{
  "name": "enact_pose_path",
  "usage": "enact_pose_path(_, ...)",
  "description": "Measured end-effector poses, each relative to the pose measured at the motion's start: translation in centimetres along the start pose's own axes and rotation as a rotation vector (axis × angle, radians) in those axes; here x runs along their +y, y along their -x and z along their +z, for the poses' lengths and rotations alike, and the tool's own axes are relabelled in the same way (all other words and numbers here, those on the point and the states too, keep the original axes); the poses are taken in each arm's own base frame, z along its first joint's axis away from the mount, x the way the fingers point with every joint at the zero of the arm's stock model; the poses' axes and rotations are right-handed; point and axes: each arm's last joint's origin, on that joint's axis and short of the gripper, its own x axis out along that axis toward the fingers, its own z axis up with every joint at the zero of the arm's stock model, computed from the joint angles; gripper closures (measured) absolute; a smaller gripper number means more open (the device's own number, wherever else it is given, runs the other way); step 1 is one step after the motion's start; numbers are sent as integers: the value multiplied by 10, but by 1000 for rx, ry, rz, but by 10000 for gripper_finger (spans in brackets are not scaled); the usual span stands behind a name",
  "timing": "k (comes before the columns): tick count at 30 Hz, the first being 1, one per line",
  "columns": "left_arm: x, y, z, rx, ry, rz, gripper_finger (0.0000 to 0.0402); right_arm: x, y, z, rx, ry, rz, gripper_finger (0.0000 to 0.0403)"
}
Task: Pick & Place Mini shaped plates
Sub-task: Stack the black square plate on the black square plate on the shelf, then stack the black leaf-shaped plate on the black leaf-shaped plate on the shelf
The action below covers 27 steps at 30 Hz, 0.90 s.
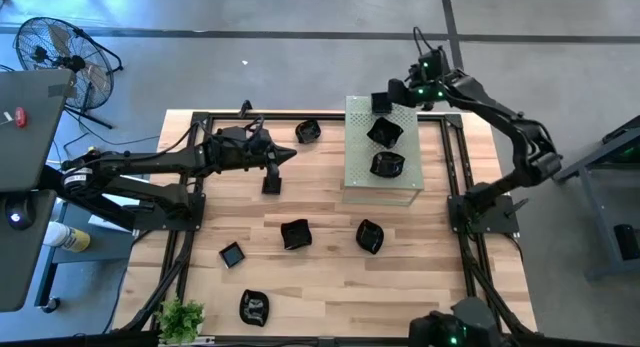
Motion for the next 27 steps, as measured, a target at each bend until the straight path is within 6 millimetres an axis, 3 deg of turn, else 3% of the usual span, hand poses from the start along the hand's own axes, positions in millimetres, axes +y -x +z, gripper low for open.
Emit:
enact_pose_path(17,1,0,0,-4,8,17,401,-3,0,3,-22,9,-27,350)
enact_pose_path(22,1,0,-1,11,23,21,401,8,18,-1,-38,181,51,346)
enact_pose_path(27,2,0,-7,70,52,32,401,43,51,-28,-71,475,155,391)
